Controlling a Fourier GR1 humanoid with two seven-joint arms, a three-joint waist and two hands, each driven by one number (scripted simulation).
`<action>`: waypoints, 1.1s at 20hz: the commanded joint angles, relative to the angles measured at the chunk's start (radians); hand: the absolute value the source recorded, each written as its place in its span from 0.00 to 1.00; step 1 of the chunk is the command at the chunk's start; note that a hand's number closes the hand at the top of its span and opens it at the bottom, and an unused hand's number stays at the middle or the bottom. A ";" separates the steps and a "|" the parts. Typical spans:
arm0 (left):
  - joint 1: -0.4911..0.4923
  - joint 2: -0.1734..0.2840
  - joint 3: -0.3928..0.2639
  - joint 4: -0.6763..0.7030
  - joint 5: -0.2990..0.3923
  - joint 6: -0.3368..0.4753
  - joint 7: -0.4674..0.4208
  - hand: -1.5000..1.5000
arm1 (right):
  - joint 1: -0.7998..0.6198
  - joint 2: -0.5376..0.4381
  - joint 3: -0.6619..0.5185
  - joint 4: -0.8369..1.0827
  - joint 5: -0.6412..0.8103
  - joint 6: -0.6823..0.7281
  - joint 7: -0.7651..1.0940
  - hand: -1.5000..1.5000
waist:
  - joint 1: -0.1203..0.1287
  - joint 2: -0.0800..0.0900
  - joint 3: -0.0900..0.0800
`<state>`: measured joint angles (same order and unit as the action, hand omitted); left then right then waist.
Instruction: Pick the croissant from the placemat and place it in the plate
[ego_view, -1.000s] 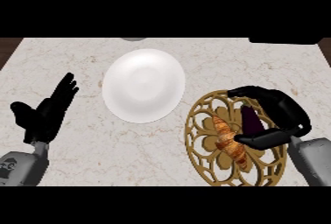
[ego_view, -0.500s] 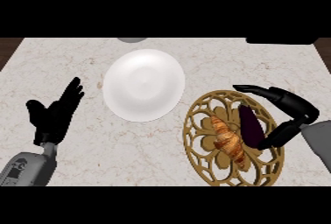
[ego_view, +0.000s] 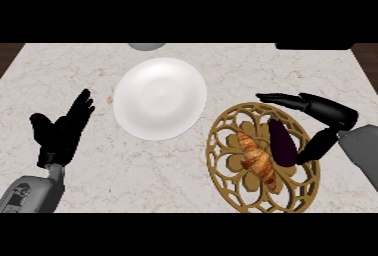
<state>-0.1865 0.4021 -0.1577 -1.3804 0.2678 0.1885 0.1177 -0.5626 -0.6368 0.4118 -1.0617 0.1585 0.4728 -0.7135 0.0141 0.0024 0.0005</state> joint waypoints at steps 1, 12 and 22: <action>-0.021 -0.005 0.017 0.024 -0.012 -0.014 -0.001 0.50 | -0.016 -0.022 0.057 -0.009 0.087 0.085 -0.064 0.00 | -0.008 -0.001 -0.001; 0.033 -0.022 0.045 -0.034 -0.044 -0.052 0.022 0.50 | -0.087 0.060 0.093 -0.041 0.310 0.021 0.092 0.00 | -0.004 -0.001 -0.001; 0.031 -0.084 0.083 -0.025 -0.112 -0.048 0.021 0.50 | 0.022 0.099 0.067 -0.142 0.455 0.085 0.118 0.00 | -0.013 -0.003 -0.001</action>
<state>-0.1616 0.3422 -0.0845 -1.4062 0.1891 0.1392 0.1431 -0.5731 -0.5405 0.5083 -1.1750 0.5627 0.5088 -0.5758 0.0034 -0.0018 -0.0023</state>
